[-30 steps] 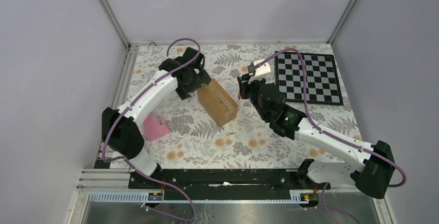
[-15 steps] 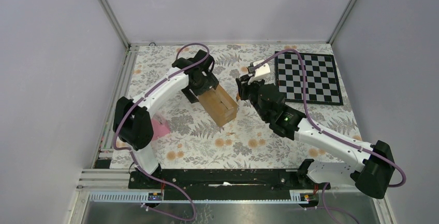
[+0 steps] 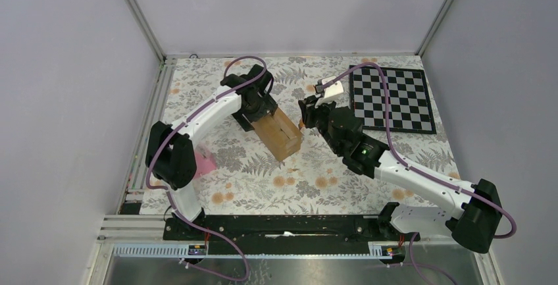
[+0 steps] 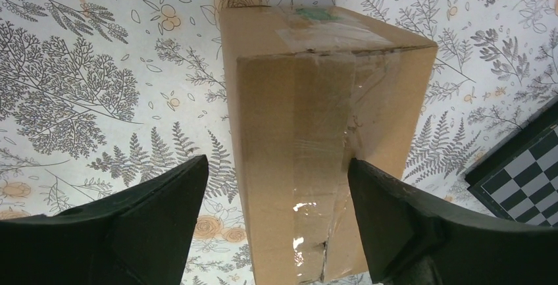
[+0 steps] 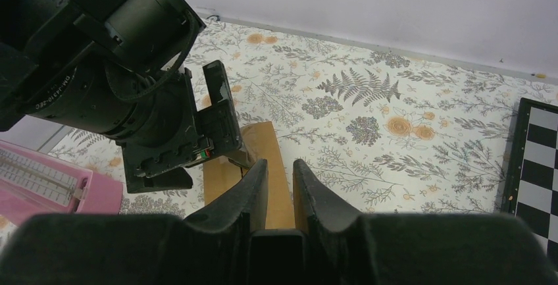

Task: Unpack the express box
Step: Cut the express box at the center of the board.

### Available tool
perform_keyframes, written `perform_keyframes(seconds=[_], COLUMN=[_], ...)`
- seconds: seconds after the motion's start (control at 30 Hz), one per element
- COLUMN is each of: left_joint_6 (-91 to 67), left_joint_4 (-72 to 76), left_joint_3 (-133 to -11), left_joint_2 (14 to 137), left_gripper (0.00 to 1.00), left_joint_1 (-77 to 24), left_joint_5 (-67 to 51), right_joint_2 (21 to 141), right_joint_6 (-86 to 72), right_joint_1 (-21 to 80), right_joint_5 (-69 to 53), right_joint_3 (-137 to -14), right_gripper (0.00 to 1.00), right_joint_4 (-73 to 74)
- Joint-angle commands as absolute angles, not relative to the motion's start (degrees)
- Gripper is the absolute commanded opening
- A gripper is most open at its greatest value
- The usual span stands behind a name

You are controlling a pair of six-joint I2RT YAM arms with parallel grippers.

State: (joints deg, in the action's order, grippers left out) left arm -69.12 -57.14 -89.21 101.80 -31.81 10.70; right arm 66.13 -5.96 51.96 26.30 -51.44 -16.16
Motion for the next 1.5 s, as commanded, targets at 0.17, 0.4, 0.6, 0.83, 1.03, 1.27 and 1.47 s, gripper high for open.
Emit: perform_keyframes(seconds=[0.17,0.4,0.6,0.83,1.03,1.27,1.47], left_joint_6=[-70.6,-69.1,-67.8,-66.4,-65.3,-64.4,-64.0], left_joint_4=[-55.2,-54.5,-52.5,-51.3,-50.4,-48.5,-48.3], left_joint_3=[-86.6,-87.2,-86.4,-85.4,-84.9,-83.8,-83.3], left_joint_2=[99.7,99.5,98.9,98.7,98.1,96.8,96.4], left_gripper=[0.79,0.68,0.54,0.33,0.32,0.32,0.27], left_joint_1=[-31.8,-31.4,-30.8,-29.8,-29.4,-28.7,-28.4], left_joint_5=[11.5,10.4,8.4,5.6,4.1,2.4,1.8], right_joint_2=[65.1,67.8,71.0,74.2,76.5,79.2,81.2], right_joint_6=[-7.0,-7.6,-7.5,-6.2,-5.5,-4.3,-4.1], right_joint_1=[51.6,51.7,51.7,51.7,51.7,51.7,51.7], right_joint_5=[24.1,21.6,19.8,18.4,17.7,18.9,20.0], right_joint_3=[-53.3,-55.5,-57.7,-56.7,-55.4,-54.4,-53.8], right_gripper=[0.0,0.0,0.0,0.0,0.0,0.0,0.0], right_joint_4=[-18.8,-19.6,-20.6,-26.5,-31.8,-36.1,-38.4])
